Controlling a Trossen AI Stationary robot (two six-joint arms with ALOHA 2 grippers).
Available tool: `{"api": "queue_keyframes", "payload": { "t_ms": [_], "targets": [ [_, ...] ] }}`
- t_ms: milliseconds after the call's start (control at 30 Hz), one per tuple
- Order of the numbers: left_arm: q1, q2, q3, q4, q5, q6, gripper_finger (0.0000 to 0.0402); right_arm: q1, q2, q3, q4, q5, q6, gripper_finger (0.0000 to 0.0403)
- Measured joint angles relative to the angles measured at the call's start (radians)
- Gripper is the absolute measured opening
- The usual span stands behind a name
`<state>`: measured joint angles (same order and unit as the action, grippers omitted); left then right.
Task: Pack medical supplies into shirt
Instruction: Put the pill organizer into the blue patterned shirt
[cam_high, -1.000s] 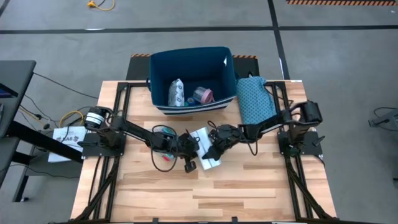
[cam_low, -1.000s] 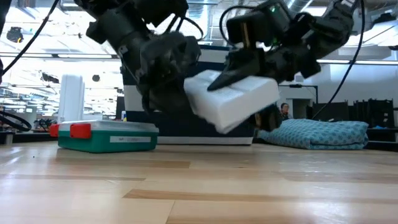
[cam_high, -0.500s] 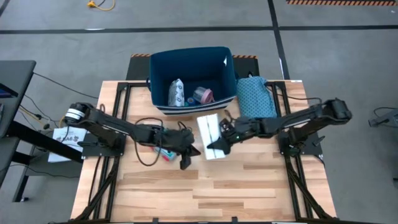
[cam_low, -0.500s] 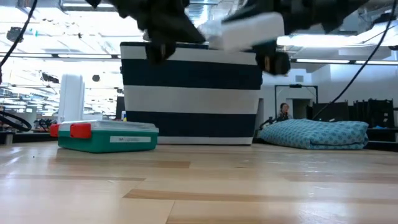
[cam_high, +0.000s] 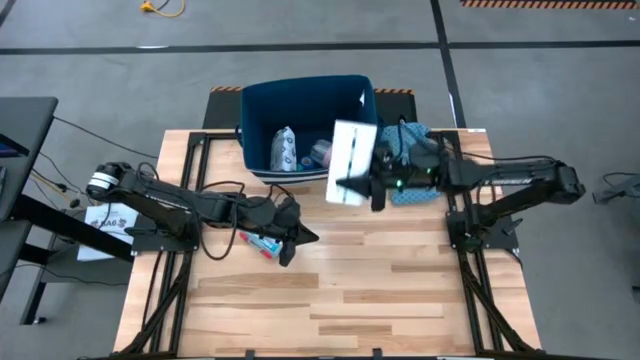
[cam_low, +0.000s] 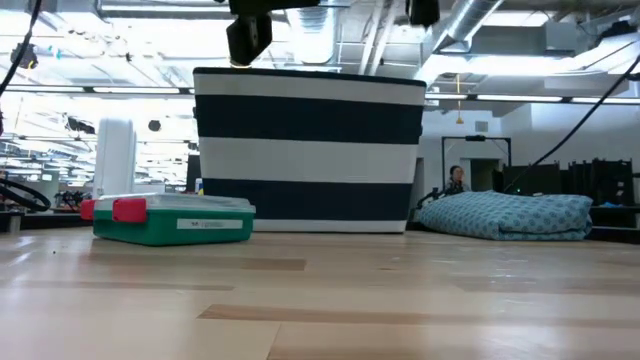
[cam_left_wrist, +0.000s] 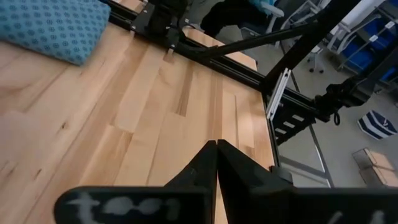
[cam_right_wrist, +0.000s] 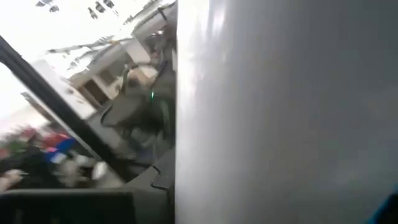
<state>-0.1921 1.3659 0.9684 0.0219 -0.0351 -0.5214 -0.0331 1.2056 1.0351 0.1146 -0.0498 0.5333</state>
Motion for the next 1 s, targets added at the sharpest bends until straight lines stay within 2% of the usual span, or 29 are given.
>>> {"api": "queue_keyframes", "payload": {
  "t_ms": [233, 500, 733, 1000],
  "targets": [
    [0.000, 0.000, 0.000, 0.011, -0.003, -0.032, 0.0000, -0.124, 0.093, 0.328, -0.346, 0.000, -0.233, 0.0133],
    [0.000, 0.000, 0.000, 0.126, -0.015, -0.035, 0.0000, -0.293, 0.323, 0.701, -0.751, -0.012, -0.478, 0.0135],
    [0.000, -0.001, 0.000, 0.165, -0.078, -0.046, 0.0000, -0.409, 0.546, 0.907, -0.876, -0.101, -0.609, 0.0138],
    [-0.001, -0.001, 0.000, 0.171, -0.134, -0.069, 0.0000, -0.458, 0.752, 0.980, -0.925, -0.137, -0.700, 0.0137]
  ]
}}
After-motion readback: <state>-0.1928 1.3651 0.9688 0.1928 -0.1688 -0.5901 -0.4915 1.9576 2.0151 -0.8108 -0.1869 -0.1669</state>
